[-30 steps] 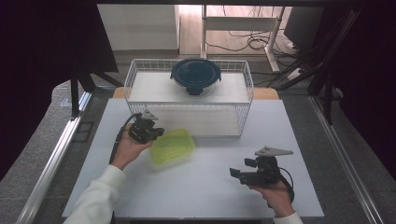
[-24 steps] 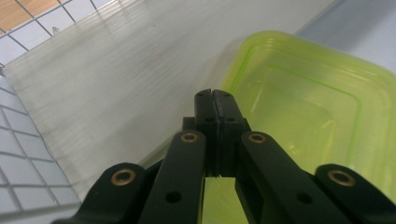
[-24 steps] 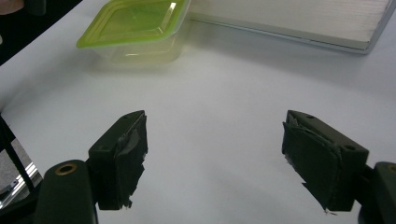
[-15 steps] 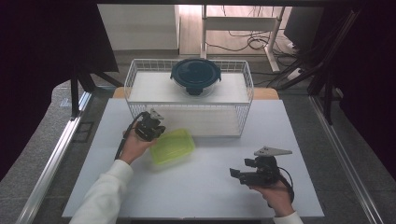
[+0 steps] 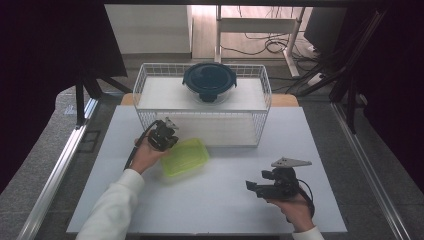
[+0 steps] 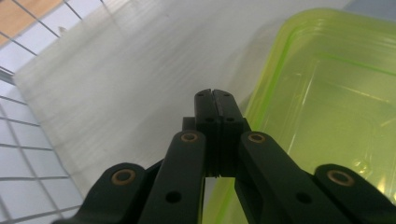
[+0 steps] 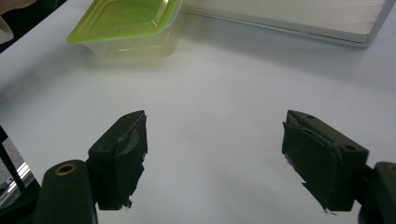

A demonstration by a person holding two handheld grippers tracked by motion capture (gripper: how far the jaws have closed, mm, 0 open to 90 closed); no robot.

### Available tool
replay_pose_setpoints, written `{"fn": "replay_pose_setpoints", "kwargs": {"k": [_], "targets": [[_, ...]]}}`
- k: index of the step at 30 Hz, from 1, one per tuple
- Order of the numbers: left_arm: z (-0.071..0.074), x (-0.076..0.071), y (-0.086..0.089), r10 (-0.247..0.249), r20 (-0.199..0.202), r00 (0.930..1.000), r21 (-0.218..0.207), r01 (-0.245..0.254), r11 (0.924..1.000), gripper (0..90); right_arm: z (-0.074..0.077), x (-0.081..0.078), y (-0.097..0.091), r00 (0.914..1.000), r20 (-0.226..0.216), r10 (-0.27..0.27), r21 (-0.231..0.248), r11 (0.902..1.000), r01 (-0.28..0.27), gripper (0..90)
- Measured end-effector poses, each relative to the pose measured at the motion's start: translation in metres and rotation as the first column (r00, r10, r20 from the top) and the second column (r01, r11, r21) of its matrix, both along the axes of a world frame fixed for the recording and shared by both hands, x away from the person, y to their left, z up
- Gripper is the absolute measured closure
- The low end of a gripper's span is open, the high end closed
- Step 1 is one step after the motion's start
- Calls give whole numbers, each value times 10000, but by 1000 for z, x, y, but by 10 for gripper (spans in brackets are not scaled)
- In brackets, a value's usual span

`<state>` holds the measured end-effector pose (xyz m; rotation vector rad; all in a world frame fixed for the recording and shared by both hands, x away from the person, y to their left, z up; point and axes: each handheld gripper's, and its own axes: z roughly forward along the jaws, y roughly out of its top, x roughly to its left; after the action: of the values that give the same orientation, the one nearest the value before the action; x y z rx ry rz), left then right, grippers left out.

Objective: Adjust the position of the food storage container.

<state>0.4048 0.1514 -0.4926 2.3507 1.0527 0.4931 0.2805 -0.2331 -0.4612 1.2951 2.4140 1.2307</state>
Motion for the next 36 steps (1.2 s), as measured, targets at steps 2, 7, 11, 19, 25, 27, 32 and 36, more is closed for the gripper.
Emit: {"fn": "replay_pose_setpoints", "kwargs": {"k": [2, 7, 11, 19, 25, 27, 32, 36], "targets": [[-1, -2, -3, -130, 16, 9999, 127, 130, 9998, 900, 0, 0, 0, 10000, 9, -7, -8, 10000, 7, 219], [1, -8, -13, -713, -43, 9974, 261, 714, 9971, 900, 0, 0, 1, 10000, 7, 10, -19, 10000, -10, 219], [2, -15, -22, -1107, -71, 9938, 378, 1109, 9931, 900, 0, -1, 2, 10000, 13, 39, -43, 10000, -39, 219], [2, -26, -30, -1642, -187, 9863, 180, 1645, 9862, 900, 2, -3, 4, 9999, 55, 99, 7, 10000, -99, 219], [2, -35, -35, -1936, -231, 9808, 123, 1939, 9809, 900, 2, -4, 6, 9999, 44, 107, -42, 9999, -107, 219], [3, -38, -39, -2147, -264, 9763, 153, 2151, 9765, 900, 2, -4, 6, 9999, 50, 124, -44, 9999, -123, 219], [3, -45, -52, -2527, -240, 9673, 116, 2530, 9674, 900, 1, -4, 8, 9999, 18, 166, -112, 9998, -166, 218], [4, -46, -63, -2755, -265, 9609, 53, 2758, 9612, 900, 0, -4, 9, 9999, 10, 172, -140, 9998, -172, 218]]}}
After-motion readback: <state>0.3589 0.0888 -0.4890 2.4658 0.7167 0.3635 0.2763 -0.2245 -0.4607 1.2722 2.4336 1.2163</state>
